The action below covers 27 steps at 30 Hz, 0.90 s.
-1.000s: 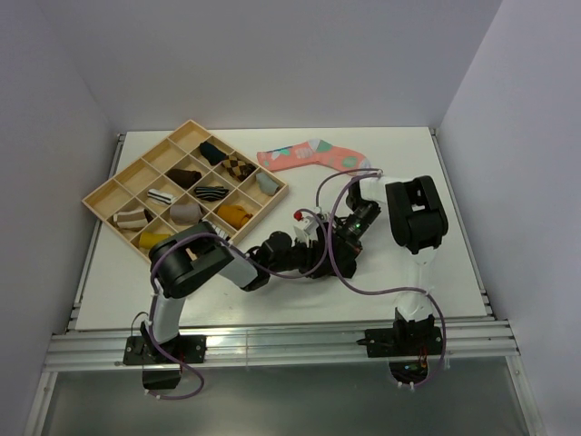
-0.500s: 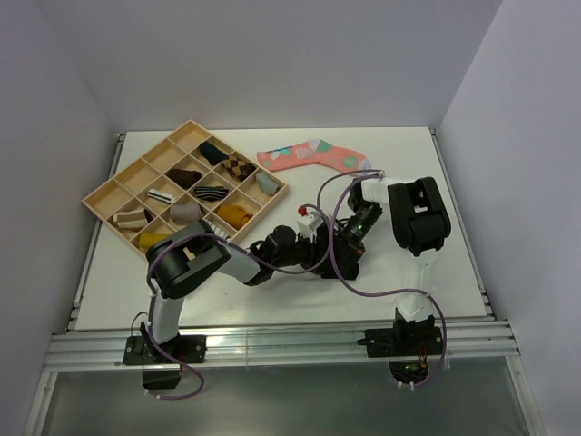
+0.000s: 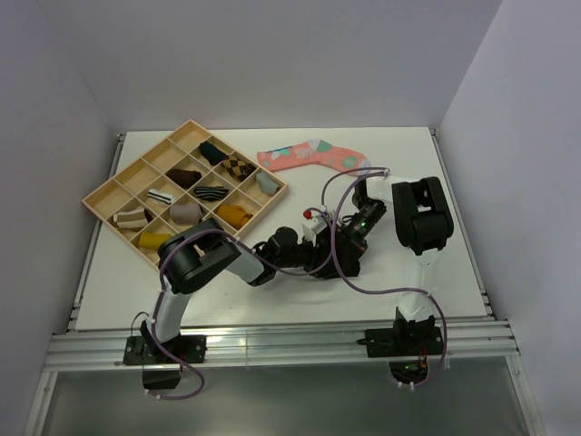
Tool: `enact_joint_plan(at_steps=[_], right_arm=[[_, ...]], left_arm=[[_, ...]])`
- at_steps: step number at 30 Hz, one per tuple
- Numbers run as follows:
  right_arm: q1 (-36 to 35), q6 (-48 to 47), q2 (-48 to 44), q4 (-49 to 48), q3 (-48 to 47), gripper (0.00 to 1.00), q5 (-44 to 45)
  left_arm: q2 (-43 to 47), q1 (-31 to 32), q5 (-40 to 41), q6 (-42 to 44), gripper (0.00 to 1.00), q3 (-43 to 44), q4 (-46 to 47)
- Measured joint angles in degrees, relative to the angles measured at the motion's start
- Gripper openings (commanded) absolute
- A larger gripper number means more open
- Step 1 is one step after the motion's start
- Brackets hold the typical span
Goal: Roll the socks
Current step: Roll the sock at the center of the board.
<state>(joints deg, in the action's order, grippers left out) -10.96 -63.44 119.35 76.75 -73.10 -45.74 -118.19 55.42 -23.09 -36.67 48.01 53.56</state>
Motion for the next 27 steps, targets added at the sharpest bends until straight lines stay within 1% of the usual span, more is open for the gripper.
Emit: enact_joint_plan(at_steps=[5, 13, 17, 18, 19, 20, 21, 23, 25, 26, 27], right_arm=[[1.27, 1.53, 0.00, 0.04, -0.20, 0.09, -0.24], [1.95, 6.71, 0.00, -0.22, -0.52, 0.08, -0.11], [2.01, 8.46, 0.00, -0.83, -0.52, 0.08, 0.26], [2.01, 8.83, 0.00, -1.09, -0.50, 0.08, 0.39], [2.01, 9.46, 0.02, -1.46, -0.46, 0.08, 0.61], [2.01, 10.03, 0.00, -1.90, -0.39, 0.08, 0.81], [2.03, 10.91, 0.00, -2.82, -0.20, 0.09, 1.20], [2.08, 12.37, -0.35, -4.68, 0.76, 0.10, 1.84], [2.23, 14.36, -1.60, -6.82, 2.36, 0.19, 2.82], [2.25, 15.21, -2.51, -7.80, 3.17, 0.26, 3.28], [2.29, 16.13, -3.87, -9.18, 4.11, 0.29, 3.93]], left_arm=[[-0.92, -0.09, -1.38, -0.63, 0.45, 0.00, 1.99], [-1.70, -0.09, -4.07, -1.42, 0.46, 0.02, 2.71], [-1.77, -0.09, -3.91, -1.95, 0.42, 0.24, 2.45], [-1.77, -0.09, -3.69, -2.03, 0.40, 0.24, 2.25], [-1.77, -0.09, -3.43, -2.21, 0.31, 0.26, 1.99], [-1.75, -0.09, -3.02, -2.58, 0.25, 0.37, 1.55], [-1.75, -0.09, -2.45, -3.04, 0.17, 0.57, 0.92], [-1.75, -0.09, -1.84, -3.78, 0.06, 1.40, -1.25], [-1.75, -0.07, -1.53, -4.87, 0.00, 2.75, -3.98], [-1.75, -0.09, -1.46, -5.40, 0.00, 3.61, -5.55], [-1.68, -0.09, -1.29, -6.16, 0.00, 4.50, -7.34]])
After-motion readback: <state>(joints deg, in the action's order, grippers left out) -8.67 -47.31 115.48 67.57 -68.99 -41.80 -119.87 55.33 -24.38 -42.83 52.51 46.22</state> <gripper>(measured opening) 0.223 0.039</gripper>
